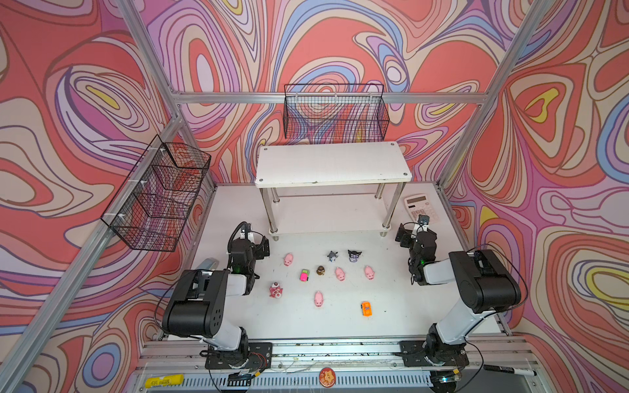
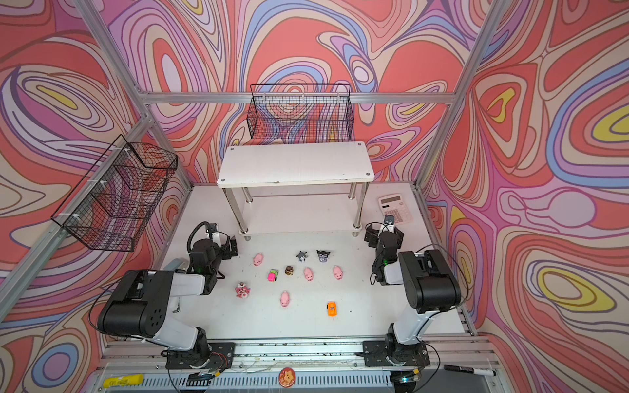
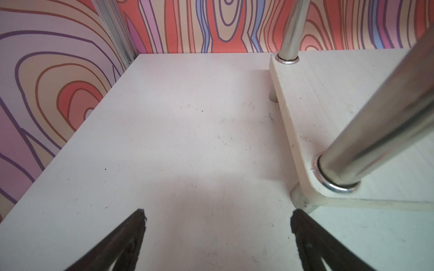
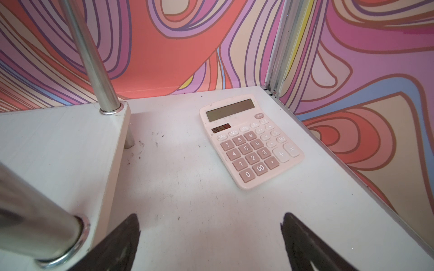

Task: Organize plastic toys on shelves
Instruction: Pick up the plastic toy from the center of the table.

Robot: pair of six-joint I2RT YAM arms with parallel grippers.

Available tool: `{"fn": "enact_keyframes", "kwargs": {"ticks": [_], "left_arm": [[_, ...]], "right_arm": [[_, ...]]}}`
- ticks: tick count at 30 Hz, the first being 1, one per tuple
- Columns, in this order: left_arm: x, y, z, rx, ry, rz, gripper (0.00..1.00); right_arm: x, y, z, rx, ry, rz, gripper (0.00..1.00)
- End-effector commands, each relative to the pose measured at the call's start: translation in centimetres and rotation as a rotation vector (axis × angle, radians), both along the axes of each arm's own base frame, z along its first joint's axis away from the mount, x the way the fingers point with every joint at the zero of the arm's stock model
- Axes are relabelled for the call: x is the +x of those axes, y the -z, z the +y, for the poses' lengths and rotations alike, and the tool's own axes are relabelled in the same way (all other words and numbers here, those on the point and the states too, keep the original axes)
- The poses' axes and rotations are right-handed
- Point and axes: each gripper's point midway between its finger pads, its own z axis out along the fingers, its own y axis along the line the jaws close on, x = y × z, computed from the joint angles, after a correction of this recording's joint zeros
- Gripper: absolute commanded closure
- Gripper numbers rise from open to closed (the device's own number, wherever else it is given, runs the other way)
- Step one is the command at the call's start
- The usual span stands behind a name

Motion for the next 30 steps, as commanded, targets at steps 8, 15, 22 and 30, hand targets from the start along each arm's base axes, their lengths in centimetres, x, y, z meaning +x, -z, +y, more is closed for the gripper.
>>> {"fn": "enact_keyframes", "kwargs": {"ticks": [8,15,22,30], "left_arm": [[0.5,-0.5,0.0,0.011,0.01,-0.013,0.0],[0.5,-0.6,0.0,0.01,0.01,-0.016,0.0],[0.6,-0.7,-0.1,0.008,0.012,-0.005,0.0],[0.3,-3.0,0.9,0.014,-0.046,0.01,0.0]], "right_arm": [[-0.1,0.7,0.3,0.002,-0.01,0.017,0.02],[-0.1,0.6,0.3,0.002,-0.009,0.015,0.02],[-0.4,0.1,-0.3,-0.009,0.029,0.004,0.02],[-0.9,-0.8,0.1,-0.026,0.029,-0.026,0.02]]}}
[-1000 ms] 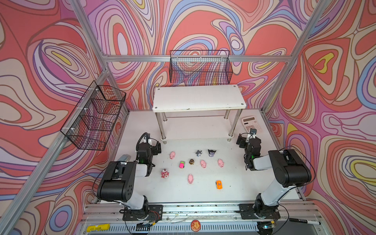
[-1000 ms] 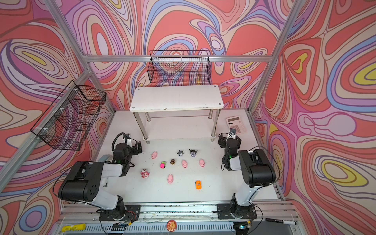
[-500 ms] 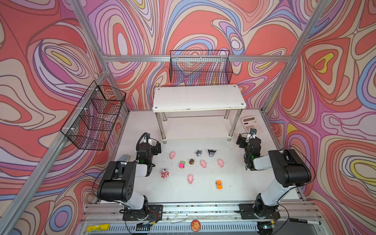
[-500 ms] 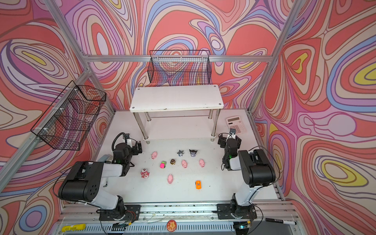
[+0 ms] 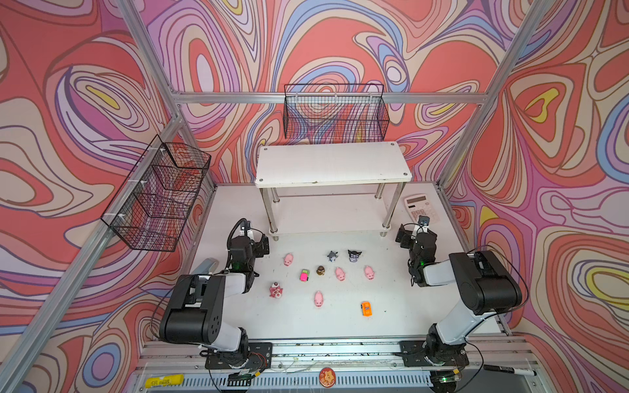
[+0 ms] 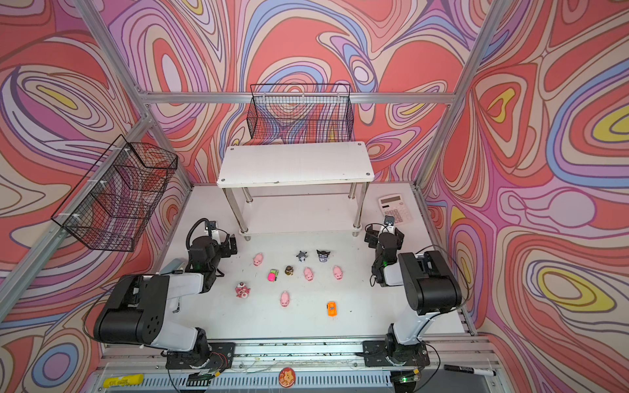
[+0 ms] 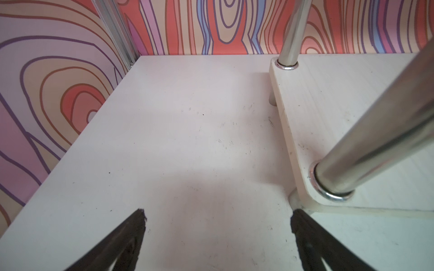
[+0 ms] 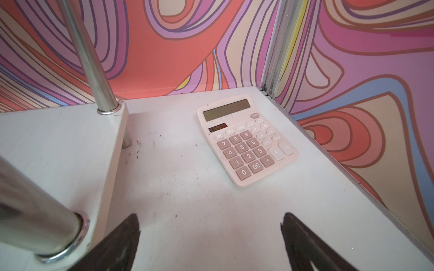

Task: Organize plastic toys on shelves
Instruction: Pick up the plastic toy from the center of the table.

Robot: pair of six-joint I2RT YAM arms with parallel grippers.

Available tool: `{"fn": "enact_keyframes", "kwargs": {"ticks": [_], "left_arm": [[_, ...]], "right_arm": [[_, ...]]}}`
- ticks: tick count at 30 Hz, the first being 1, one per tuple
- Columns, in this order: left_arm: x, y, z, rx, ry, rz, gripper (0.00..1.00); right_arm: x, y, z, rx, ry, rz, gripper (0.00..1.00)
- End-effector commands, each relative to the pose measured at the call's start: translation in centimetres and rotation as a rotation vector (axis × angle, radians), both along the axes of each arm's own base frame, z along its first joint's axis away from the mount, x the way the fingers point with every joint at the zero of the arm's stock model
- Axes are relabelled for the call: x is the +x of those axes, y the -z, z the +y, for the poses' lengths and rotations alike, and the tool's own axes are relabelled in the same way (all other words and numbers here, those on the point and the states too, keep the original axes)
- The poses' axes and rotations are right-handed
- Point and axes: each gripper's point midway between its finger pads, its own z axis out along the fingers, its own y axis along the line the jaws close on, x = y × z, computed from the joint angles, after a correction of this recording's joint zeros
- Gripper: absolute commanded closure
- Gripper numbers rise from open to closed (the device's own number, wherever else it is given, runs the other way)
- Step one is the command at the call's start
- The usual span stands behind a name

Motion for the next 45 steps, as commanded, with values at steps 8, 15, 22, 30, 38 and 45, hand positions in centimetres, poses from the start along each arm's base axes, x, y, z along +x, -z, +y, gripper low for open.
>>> {"fn": "enact_keyframes", "kwargs": {"ticks": [8,15,22,30,38,45], "left_arm": [[-0.1,-4.6,0.1,0.056,-0.055,-0.012,0.0],[0.5,-7.5,-1.3,0.11,-0.042,-0.051,0.0],[0.4,-7.8,-1.8,0.085,-0.031,-0.051,0.0],[-1.0,-9.9,-2.9,0.056,-0.063,-0.075,0.0],[-3.5,-11.0,-8.2,0.06,0.027,-0.011,0.02],[-7.6,-11.6,-14.4,0.008,0.219,0.067,0.0]], "right_arm": [[0.0,-0.7,0.1,-0.014,0.006,-0.014,0.01],[0.1,-0.8,0.1,-0.013,0.004,-0.013,0.02],[3.2,-8.5,0.6,-0.01,0.014,0.126,0.04],[-0.3,-10.1,1.2,0.084,0.158,0.274,0.02],[-4.5,-10.8,6.3,0.249,0.042,0.418,0.02],[-8.7,-10.6,9.9,0.309,-0.037,0.534,0.08]]}}
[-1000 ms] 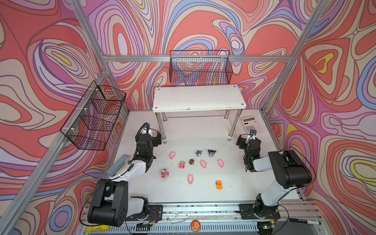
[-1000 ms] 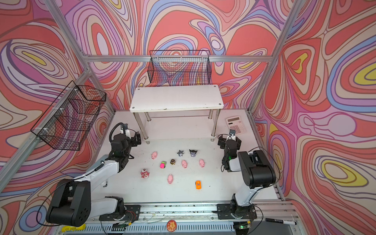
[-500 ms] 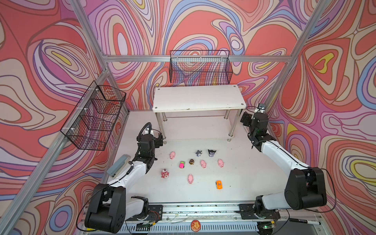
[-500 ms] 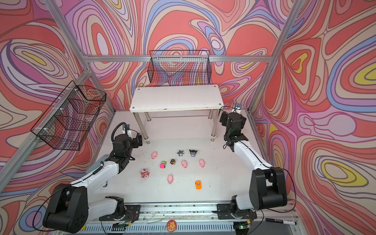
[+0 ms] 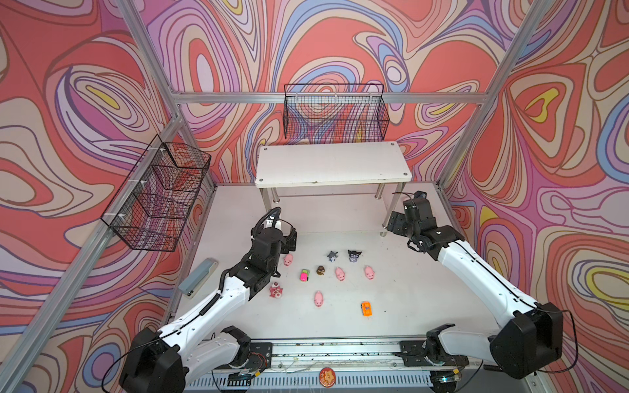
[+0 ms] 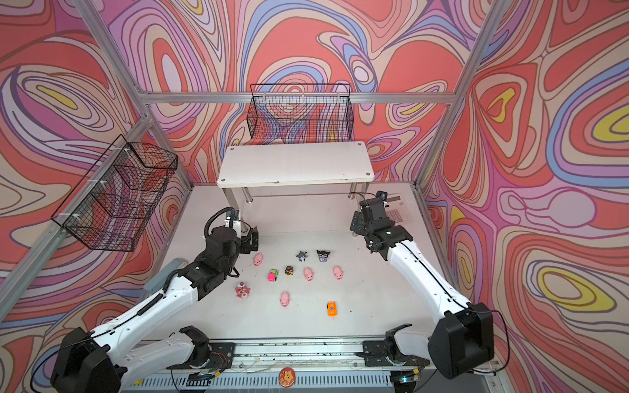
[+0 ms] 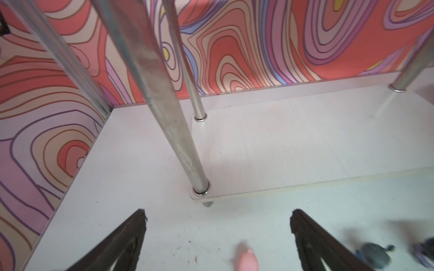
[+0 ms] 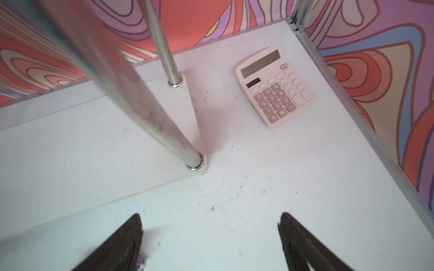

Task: Organize plastic toys on shelves
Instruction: Pick up the plastic toy from the center of the table.

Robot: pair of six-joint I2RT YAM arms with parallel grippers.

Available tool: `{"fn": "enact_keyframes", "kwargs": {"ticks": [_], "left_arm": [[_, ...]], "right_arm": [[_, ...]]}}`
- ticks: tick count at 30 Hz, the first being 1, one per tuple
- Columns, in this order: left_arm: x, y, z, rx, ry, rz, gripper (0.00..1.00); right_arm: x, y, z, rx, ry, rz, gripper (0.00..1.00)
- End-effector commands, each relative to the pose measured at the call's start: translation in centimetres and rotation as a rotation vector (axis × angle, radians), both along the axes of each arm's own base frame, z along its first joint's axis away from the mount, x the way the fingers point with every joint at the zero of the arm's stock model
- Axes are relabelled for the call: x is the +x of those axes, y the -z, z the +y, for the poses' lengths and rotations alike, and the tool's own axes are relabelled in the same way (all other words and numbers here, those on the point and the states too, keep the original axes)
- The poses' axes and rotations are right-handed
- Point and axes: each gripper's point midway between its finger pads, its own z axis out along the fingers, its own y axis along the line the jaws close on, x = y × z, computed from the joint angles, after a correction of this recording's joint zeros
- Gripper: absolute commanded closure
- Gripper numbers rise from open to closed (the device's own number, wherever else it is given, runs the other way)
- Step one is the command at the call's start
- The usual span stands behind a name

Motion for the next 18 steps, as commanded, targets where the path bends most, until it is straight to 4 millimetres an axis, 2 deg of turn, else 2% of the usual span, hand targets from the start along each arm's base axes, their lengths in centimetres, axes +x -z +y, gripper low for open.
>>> {"fn": "enact_keyframes", "kwargs": {"ticks": [1,6,10,14,18], "left_arm": [[-2.6,0.6,-1.4,-0.008,0.042,0.096,0.0],[-5.5,0.5,-3.0,-0.03,0.09,0.151,0.0],[-6.9,0.8,-3.7,-0.054,0.12,0.183,0.02],[-7.8,1.8,-4.4,-0.067,0.155,0.204,0.02],[-8.1,2.5,-4.1,-0.052,0.149,0.217,0.02]], "right_arm": [[-3.5,1.0,1.6,0.077,-0.023,0.104,0.09],[-5.2,0.8,3.7,0.122,-0.077,0.139,0.11],[-5.8,0.9,5.8,0.109,-0.131,0.185,0.11],[-5.6,1.8,8.2,0.093,-0.176,0.221,0.11],[-5.5,3.1,10.2,0.075,-0.2,0.26,0.12]]}}
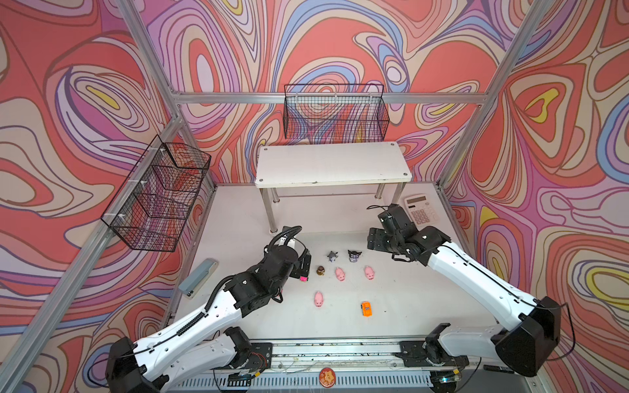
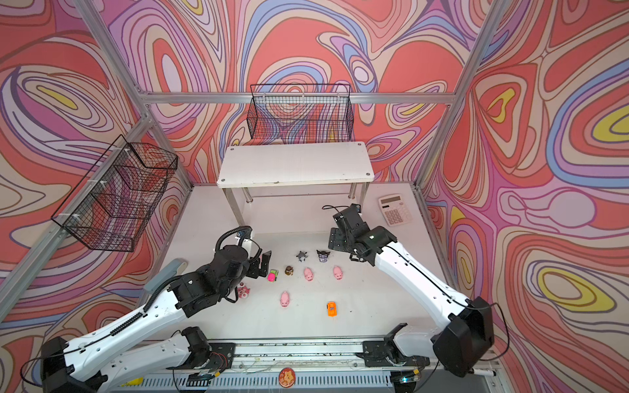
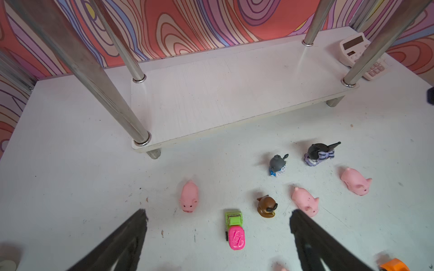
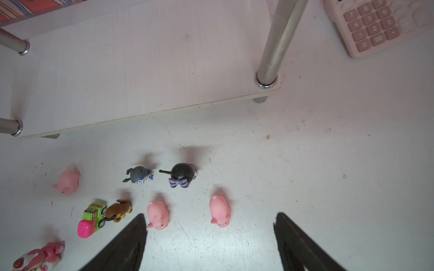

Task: Organize plastic toys on shelves
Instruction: Pick up the plastic toy from the center of the table.

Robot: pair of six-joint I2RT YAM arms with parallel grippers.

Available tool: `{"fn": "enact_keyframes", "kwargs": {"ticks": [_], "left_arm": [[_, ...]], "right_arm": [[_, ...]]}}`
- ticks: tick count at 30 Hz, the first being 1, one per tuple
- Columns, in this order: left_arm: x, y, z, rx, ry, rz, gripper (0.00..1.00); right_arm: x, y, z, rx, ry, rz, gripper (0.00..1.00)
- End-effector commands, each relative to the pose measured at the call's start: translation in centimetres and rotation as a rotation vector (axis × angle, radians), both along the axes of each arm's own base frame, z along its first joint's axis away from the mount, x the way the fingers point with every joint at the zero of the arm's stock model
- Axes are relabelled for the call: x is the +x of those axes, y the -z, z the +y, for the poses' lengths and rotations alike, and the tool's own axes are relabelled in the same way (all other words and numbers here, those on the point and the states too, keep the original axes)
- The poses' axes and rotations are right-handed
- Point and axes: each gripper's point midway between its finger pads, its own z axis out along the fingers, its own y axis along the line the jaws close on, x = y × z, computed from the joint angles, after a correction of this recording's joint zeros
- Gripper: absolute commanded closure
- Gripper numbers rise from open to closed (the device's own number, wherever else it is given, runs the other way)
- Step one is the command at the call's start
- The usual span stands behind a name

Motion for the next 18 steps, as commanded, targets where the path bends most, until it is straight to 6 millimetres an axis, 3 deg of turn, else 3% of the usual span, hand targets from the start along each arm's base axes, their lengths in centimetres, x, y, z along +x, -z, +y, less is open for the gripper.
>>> {"fn": "enact_keyframes", "kwargs": {"ticks": [1,4,12,18], "left_arm": [[-0.8,1.5,0.7,0.014,-0.014,0.045,0.02],[-1.0,1.6,0.4,0.002,0.001,0.048,0.02],[-1.4,2.5,-0.1,-0.001,0.039,0.065,0.02],[-1.6,2.9,-0.2,-0.016,0.048,0.076,0.02]], "right_arm": [[-0.3,1.0,1.4,-0.017,-0.009,0.041,0.12],[-0.8,2.0,2.1,-0.036,-0.033,0.076,0.14],[-3.0,5.0,1.6,-0.068,-0.096,0.153,0.23],[-4.2,7.8,1.3,-0.084,-0.13,0.202,0.24]]}}
